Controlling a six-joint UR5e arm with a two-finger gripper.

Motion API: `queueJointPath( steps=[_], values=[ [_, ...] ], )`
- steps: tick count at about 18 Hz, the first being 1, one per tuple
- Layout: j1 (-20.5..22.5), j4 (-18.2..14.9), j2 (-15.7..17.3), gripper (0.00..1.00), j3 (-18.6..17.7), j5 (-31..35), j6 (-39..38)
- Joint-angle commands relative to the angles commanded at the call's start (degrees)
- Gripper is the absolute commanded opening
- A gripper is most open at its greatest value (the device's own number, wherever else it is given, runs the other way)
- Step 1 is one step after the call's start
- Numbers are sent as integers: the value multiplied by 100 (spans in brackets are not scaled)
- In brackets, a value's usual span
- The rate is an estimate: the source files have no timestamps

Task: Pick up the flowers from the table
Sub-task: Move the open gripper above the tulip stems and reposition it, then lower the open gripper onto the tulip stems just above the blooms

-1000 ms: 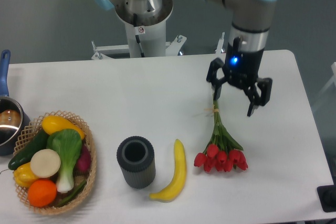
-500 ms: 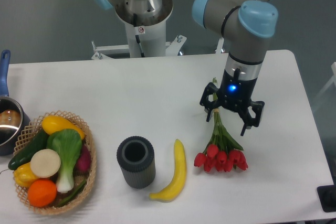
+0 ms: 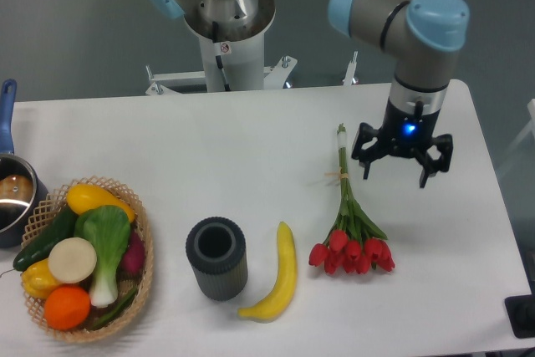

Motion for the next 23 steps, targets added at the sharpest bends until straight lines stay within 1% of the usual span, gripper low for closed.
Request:
queueJointPath(
  steps=[2,5,8,12,16,21,23],
  values=[
    [132,-290,-26,100,8,0,0],
    [150,-387,-88,100,8,-9,-26],
    [124,-510,-140,100,-18,-26,-228],
    [-43,-467,-316,100,-71,-254,-299],
    [-209,-379,-623,100,-53,-668,-255],
    [-473,-142,-861,100,-62,-677,-246],
    [-579,-11,-1036,100,-53,-668,-272]
  ],
)
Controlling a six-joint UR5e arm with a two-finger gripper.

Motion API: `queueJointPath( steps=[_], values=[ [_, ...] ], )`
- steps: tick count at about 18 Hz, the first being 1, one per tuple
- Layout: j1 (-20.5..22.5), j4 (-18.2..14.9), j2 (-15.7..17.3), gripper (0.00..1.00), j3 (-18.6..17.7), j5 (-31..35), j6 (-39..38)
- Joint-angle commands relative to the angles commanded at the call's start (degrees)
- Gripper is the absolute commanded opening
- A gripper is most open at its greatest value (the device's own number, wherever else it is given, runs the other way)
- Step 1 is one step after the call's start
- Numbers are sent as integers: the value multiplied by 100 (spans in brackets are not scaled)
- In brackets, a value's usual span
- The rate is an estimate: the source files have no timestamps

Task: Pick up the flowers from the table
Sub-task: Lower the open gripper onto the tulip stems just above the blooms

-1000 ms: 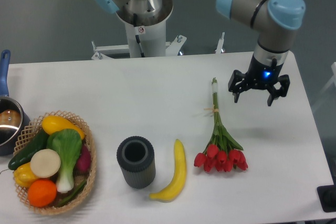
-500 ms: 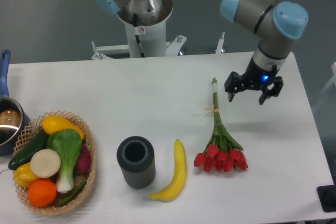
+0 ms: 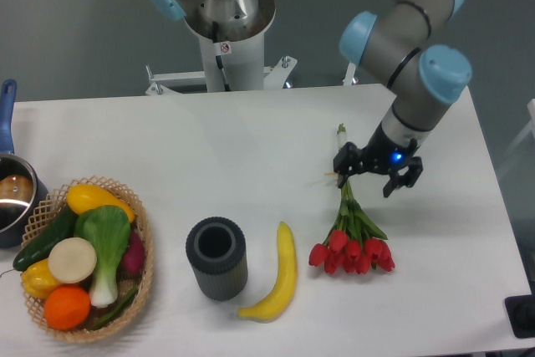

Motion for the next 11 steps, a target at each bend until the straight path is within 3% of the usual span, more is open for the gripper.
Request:
queueJointPath(
  steps=[3,11],
  values=[
    [-18,264,-167,100,-17,0,0],
    [35,282,-378,100,114,9,44]
  ],
)
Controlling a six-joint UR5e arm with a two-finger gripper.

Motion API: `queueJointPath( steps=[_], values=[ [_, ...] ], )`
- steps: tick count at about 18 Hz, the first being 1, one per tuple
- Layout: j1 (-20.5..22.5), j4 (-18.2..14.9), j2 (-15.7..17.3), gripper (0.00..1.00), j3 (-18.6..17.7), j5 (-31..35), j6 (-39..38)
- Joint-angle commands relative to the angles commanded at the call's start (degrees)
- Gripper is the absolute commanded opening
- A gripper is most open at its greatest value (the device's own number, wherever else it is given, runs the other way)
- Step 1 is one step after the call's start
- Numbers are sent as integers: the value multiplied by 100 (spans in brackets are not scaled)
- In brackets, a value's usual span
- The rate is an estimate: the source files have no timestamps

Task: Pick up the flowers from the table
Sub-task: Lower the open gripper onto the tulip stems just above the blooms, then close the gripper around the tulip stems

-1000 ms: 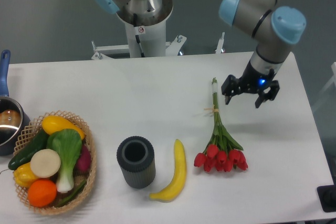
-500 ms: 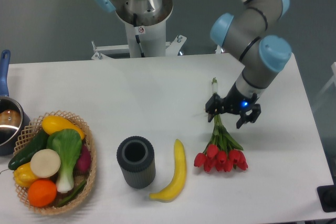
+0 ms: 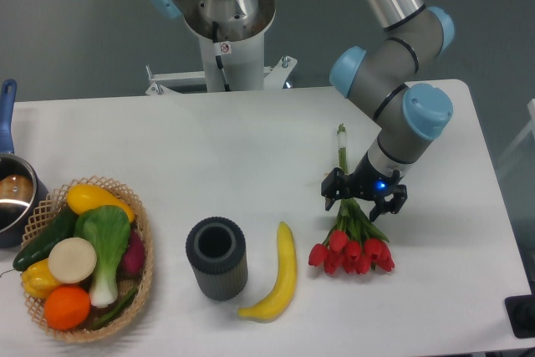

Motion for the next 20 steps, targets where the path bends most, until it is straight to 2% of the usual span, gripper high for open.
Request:
queueJointPath(
  steps=[9,11,14,15,17,19,20],
  values=[
    [0,18,-115,98,44,9,9],
    [0,26,-106,76,53,9,-9],
    [9,26,-79,70,62,0,0],
    [9,26,-71,63,62,-9,-9],
    [9,18,-53,57,97,-26,-9],
    [9,18,-44,44,97,-26,-17],
    [9,18,-36,44,97,-26,-18]
  ],
)
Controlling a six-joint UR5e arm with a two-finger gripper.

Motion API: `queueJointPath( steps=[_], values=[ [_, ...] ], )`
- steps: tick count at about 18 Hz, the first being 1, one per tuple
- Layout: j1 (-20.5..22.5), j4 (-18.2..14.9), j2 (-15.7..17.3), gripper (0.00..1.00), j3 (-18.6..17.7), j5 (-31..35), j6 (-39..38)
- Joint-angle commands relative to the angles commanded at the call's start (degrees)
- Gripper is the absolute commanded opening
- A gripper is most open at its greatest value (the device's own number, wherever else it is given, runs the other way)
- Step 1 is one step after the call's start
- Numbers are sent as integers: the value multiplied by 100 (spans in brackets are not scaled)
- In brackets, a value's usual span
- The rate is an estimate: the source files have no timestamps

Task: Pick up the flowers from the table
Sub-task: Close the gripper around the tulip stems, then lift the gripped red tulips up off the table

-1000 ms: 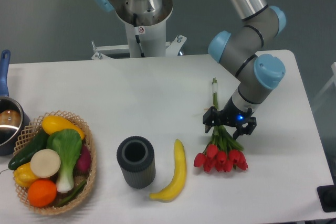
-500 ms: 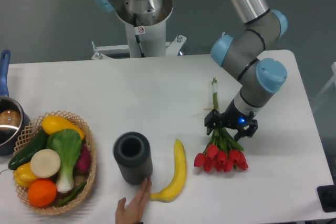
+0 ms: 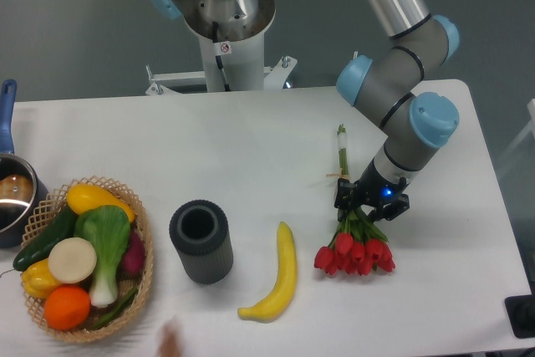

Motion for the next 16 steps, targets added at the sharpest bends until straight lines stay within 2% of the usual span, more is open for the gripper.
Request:
queueJointPath(
  steps=[4,7,12,16],
  values=[
    [9,-17,123,44,-9,-9,-9],
    [0,-53,351,44,-9,-9,-9],
    [-61,-44,922,44,-9,0,18],
    [-70,-53,1528,44,-96,-70,18]
  ],
)
